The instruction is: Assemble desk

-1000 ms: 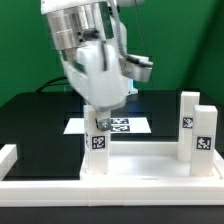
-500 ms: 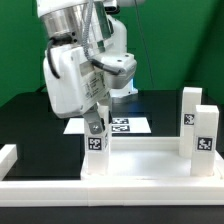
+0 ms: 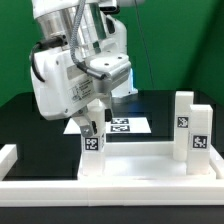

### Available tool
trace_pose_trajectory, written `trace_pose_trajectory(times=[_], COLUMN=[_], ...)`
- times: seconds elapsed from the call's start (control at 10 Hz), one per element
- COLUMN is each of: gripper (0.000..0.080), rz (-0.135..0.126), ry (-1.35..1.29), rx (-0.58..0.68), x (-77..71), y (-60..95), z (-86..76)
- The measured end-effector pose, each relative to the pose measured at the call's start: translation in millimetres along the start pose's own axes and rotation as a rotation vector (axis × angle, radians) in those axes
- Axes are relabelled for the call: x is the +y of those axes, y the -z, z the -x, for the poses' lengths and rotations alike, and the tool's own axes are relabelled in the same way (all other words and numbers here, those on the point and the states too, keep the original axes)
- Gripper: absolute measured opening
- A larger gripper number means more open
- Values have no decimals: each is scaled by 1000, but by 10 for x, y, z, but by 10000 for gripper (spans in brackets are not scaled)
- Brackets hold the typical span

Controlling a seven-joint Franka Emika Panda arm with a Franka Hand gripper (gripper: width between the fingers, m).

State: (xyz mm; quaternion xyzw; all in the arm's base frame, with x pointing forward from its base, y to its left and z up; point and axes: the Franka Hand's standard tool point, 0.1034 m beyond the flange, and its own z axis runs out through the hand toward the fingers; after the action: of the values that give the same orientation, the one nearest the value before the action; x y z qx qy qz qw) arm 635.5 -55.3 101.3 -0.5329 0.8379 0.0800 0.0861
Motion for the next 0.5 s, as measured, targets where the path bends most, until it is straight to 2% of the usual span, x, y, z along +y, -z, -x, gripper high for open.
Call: trace_pose_trajectory(times=[0.1, 0.2, 0.4, 0.5], gripper=[608, 637, 648, 648], rz=[-2, -19, -62, -74], ry=[1, 14, 38, 40], rx=[-1, -16, -69, -83], x=[-3, -25, -3, -23], y=[14, 154, 667, 818], z=[10, 78, 254, 290])
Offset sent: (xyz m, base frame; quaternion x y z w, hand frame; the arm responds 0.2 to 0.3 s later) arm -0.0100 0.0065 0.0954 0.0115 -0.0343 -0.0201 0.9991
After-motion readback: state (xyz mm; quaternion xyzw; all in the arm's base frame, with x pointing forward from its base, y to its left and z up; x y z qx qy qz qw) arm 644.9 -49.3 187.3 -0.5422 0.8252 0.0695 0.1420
